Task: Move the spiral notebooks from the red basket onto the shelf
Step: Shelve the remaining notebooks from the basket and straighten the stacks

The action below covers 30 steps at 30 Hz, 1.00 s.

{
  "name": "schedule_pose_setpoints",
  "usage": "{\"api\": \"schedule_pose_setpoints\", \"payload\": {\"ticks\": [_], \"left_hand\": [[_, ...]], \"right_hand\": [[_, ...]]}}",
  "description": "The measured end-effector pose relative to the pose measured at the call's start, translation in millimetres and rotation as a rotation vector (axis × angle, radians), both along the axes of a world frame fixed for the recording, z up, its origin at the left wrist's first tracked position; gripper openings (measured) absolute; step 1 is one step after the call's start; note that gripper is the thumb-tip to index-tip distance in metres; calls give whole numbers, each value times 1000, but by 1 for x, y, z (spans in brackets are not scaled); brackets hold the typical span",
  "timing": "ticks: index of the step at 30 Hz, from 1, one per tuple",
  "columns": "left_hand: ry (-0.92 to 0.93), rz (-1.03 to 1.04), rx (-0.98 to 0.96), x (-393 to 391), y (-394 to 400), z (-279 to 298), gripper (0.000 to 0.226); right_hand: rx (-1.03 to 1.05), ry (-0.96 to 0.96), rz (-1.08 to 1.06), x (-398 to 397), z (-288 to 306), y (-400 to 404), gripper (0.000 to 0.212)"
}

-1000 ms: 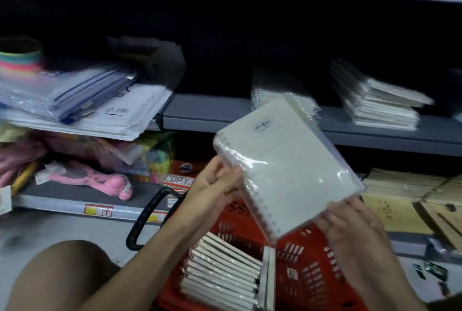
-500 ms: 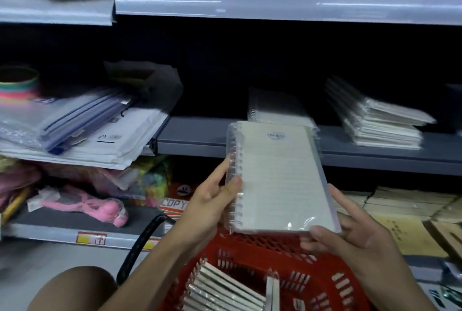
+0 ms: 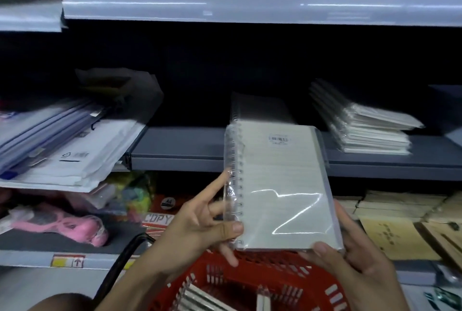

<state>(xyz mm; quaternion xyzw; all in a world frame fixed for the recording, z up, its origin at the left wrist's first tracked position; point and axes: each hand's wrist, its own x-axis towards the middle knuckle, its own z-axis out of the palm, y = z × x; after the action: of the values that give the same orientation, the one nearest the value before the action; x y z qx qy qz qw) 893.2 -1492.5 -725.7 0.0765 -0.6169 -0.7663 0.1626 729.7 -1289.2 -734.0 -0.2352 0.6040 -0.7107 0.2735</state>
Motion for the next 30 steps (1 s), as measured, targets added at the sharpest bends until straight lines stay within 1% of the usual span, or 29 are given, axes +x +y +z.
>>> {"api": "schedule_pose_setpoints", "payload": {"ticks": [3, 6, 9, 14, 16, 17, 18, 20, 22, 25, 28, 30], "left_hand": [[1, 61, 54, -9, -4, 8, 92], [7, 124, 63, -23, -14, 28, 89], [-8, 248, 101, -40, -26, 47, 77], [-54, 484, 172, -66, -50, 53, 53], [-26, 584, 209, -70, -49, 46, 48], [-5, 633, 196, -70, -47, 41, 47], [5, 684, 146, -68, -45, 35, 47], [-39, 761, -19, -63, -44, 22, 45], [-91, 774, -147, -58, -43, 13, 39], [-36, 839, -298, -62, -50, 14, 29], [-75, 915, -456, -81, -64, 18, 22], [-91, 929, -546, -93, -71, 19, 23]], "right_hand": [[-32, -5, 12, -14, 9, -10, 67], [-76, 48, 64, -32, 27, -26, 63], [-119, 22, 94, -49, 43, -50, 61], [-58, -20, 114, -76, 45, -99, 63], [-33, -28, 98, -82, 40, -106, 61], [-27, -21, 66, -83, 37, -108, 59], [-29, -6, 25, -84, 34, -108, 57], [-38, 27, -53, -87, 25, -108, 53], [-37, 53, -80, -86, 16, -109, 49], [-68, 59, -68, -90, 17, -117, 47], [-101, 18, -82, -101, 25, -127, 34], [-107, -17, -130, -107, 28, -134, 28]]}}
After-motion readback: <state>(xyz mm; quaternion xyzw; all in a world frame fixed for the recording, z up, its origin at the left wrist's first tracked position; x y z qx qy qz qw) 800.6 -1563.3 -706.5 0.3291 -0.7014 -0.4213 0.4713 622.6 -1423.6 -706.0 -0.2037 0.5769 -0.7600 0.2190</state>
